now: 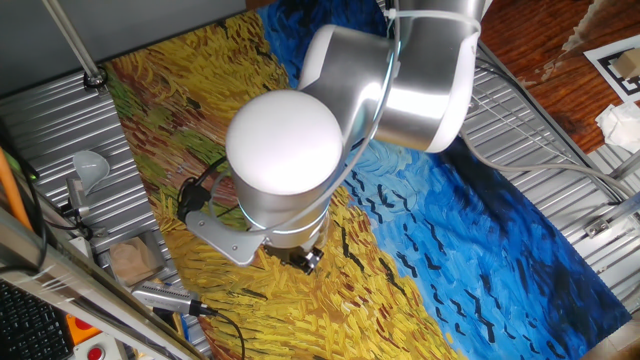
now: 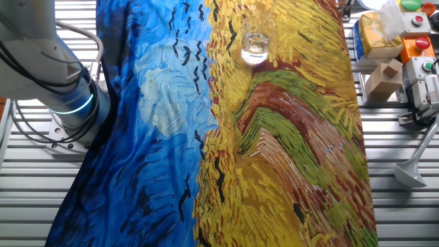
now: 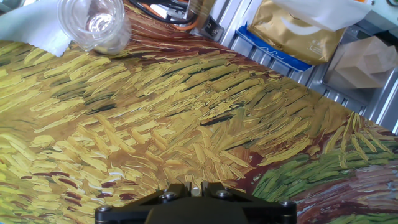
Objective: Stir the beaker with a glass rod
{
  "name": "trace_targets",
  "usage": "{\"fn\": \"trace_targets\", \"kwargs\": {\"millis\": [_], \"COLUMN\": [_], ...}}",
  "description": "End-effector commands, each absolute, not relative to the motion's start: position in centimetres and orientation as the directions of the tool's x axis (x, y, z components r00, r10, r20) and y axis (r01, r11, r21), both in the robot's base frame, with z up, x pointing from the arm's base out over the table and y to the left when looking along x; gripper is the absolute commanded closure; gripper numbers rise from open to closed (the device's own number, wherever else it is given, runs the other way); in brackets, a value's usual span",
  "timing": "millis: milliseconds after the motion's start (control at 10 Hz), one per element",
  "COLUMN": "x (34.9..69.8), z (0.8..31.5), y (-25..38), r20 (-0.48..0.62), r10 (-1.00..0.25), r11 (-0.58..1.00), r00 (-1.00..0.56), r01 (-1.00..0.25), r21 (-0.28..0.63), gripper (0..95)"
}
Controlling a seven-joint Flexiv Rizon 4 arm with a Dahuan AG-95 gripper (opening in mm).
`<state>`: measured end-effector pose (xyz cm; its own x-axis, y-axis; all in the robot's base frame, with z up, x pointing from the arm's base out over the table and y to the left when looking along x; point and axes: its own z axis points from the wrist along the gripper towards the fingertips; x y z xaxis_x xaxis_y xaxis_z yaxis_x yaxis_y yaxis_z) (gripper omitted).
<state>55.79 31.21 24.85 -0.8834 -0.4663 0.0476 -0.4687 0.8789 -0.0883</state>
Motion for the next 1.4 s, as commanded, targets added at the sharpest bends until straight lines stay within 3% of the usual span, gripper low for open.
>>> {"fn": "trace_targets", "kwargs": {"millis": [100,1400], "x": [55.70,55.52], "z": [24.91,25.25], "y": [30.97,30.43], "r20": [0.046,0.045], "r10": [-0.470,-0.481], "r11": [0.877,0.872], "r00": [-0.881,-0.875], "r01": [-0.473,-0.483], "r21": [-0.087,-0.080], "gripper": [95.0,95.0]}}
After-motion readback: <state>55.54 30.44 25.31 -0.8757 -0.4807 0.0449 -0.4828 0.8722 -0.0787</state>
